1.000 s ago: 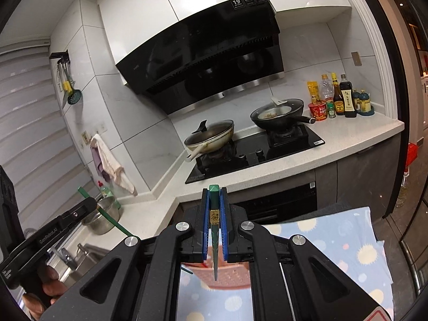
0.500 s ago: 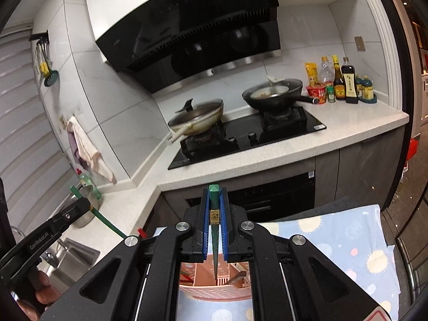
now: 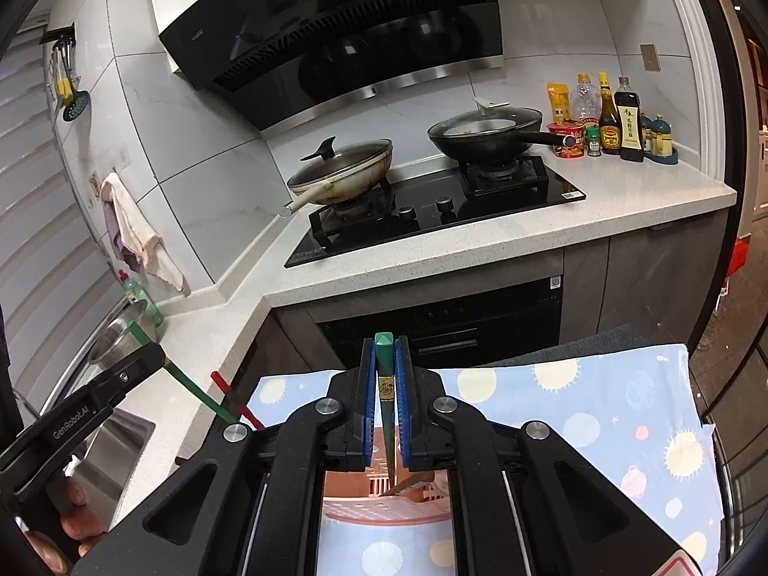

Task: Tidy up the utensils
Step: 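Lift both green chopsticks and carry them above the pink holder, then open both tools to drop the green chopsticks into the pink holder, then move both open tools back over the dark red chopsticks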

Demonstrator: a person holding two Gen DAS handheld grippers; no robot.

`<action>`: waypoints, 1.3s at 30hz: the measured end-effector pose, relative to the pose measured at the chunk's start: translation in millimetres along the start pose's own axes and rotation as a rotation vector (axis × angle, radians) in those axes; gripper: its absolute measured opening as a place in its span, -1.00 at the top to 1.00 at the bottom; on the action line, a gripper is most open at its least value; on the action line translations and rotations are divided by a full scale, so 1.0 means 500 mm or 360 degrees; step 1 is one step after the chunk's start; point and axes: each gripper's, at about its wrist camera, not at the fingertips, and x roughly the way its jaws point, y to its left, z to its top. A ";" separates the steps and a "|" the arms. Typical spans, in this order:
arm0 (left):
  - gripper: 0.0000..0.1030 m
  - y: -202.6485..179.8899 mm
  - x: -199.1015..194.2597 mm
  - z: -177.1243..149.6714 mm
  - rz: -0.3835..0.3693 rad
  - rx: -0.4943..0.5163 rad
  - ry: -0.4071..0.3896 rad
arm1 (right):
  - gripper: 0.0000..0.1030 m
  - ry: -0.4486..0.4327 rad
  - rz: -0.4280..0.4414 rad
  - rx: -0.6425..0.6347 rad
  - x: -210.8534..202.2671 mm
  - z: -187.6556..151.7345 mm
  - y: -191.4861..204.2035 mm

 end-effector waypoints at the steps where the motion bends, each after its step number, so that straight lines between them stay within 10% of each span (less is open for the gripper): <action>1: 0.83 0.000 -0.001 -0.001 0.0001 -0.0003 -0.0007 | 0.78 -0.0011 -0.0008 0.0003 -0.002 0.000 -0.001; 5: 0.11 -0.002 -0.013 -0.002 0.0028 -0.0027 -0.0035 | 0.58 -0.0037 -0.0015 0.0015 -0.016 0.002 -0.003; 20: 0.11 -0.018 -0.118 -0.048 0.0051 0.0052 -0.0048 | 0.51 -0.0031 -0.0009 -0.0086 -0.137 -0.055 0.017; 39: -0.02 -0.021 -0.236 -0.375 0.0067 0.0073 0.0299 | 0.50 0.0367 -0.0092 -0.0145 -0.299 -0.419 -0.037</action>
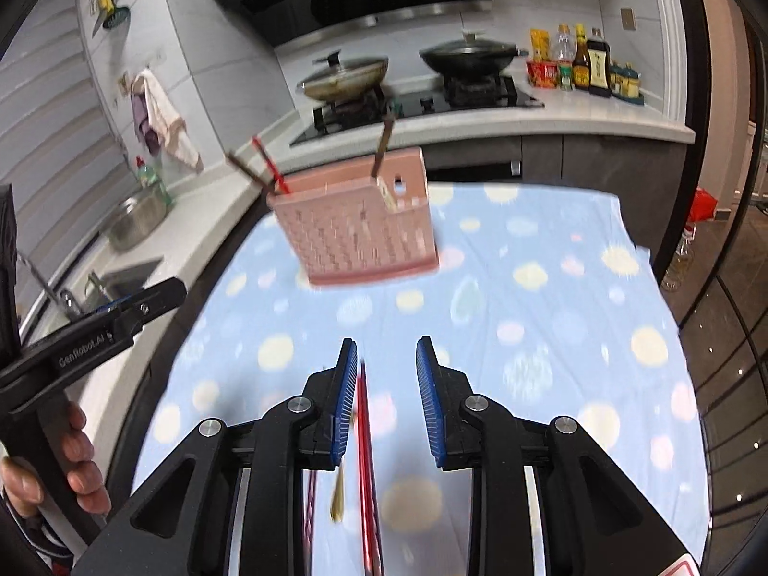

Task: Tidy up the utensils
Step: 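Move both open tools back over the dark red chopsticks, then close the right tool on a red chopstick while the left tool grasps a dark red chopstick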

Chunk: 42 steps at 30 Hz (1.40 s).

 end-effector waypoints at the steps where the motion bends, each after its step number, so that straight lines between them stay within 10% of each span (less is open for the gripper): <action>1: -0.02 0.001 0.002 -0.022 -0.0009 -0.0009 0.0034 | 0.50 0.0029 -0.0006 -0.0005 0.002 -0.022 -0.002; 20: -0.02 -0.015 0.033 -0.284 0.0011 -0.0021 0.0392 | 0.51 0.0332 0.0011 -0.0086 0.065 -0.249 0.013; 42: -0.02 -0.050 0.047 -0.343 -0.0042 0.0055 0.0497 | 0.83 0.0412 -0.0017 -0.0068 0.095 -0.286 -0.013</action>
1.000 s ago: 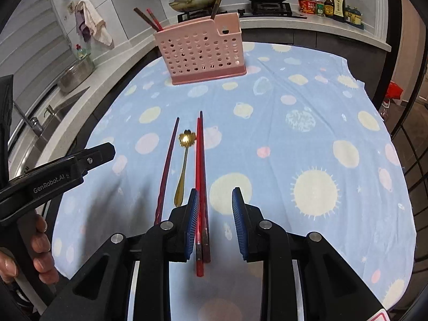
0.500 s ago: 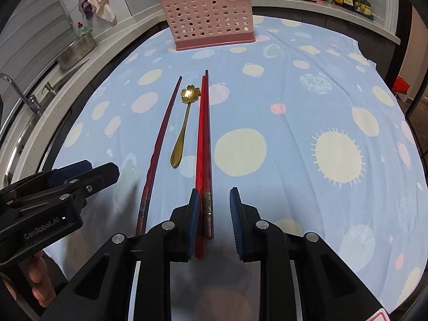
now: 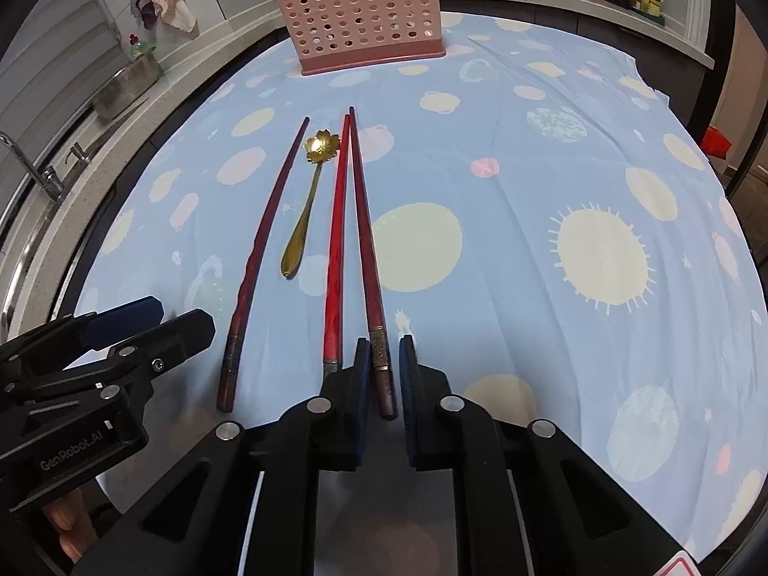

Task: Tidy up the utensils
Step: 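Close the right tool on a red chopstick while the left tool grasps a dark red chopstick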

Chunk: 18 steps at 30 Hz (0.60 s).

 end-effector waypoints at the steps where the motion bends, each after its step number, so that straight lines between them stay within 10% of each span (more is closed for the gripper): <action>1: -0.02 -0.001 0.002 -0.002 -0.0007 0.0003 0.0003 | 0.84 0.0000 0.0001 0.0005 -0.001 0.000 -0.002; 18: 0.25 -0.014 0.023 -0.022 -0.0035 0.0048 0.0026 | 0.85 0.0005 -0.0003 0.0003 -0.009 -0.017 -0.003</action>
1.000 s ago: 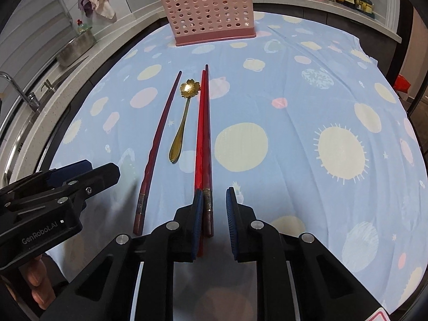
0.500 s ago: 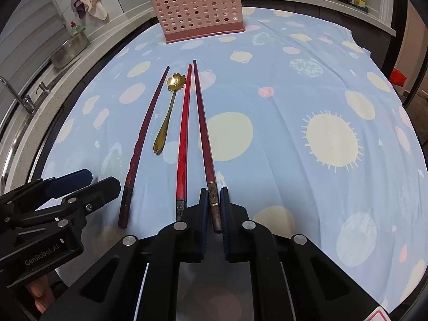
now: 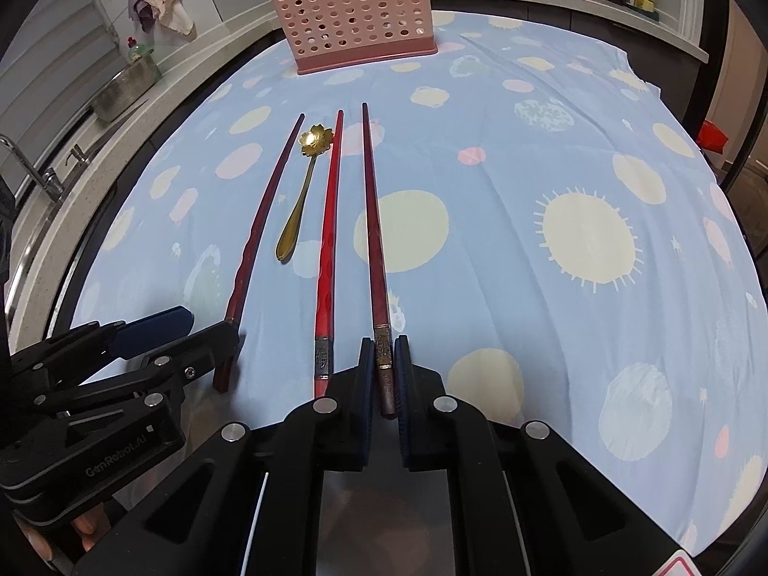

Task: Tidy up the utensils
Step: 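Close the right tool on a red chopstick while the left tool grasps a dark red chopstick, then lift both chopsticks and carry them above the pink holder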

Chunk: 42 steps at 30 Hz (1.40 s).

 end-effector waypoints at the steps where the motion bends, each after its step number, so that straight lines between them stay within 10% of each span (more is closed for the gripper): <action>1: 0.33 0.001 0.000 0.000 0.0002 0.0000 -0.0001 | 0.85 0.0001 0.0000 0.0000 -0.001 -0.002 0.000; 7: 0.84 0.010 -0.002 -0.003 -0.0030 -0.0011 0.0014 | 0.86 0.0007 0.0007 0.0000 -0.007 -0.008 0.002; 24: 0.87 0.041 -0.102 0.015 -0.0057 -0.0116 -0.0127 | 0.86 -0.0203 0.0065 0.0052 -0.133 0.026 0.002; 42: 0.87 0.069 -0.268 0.178 -0.0056 -0.0168 -0.0497 | 0.86 -0.0526 0.0178 0.0162 -0.287 0.178 -0.020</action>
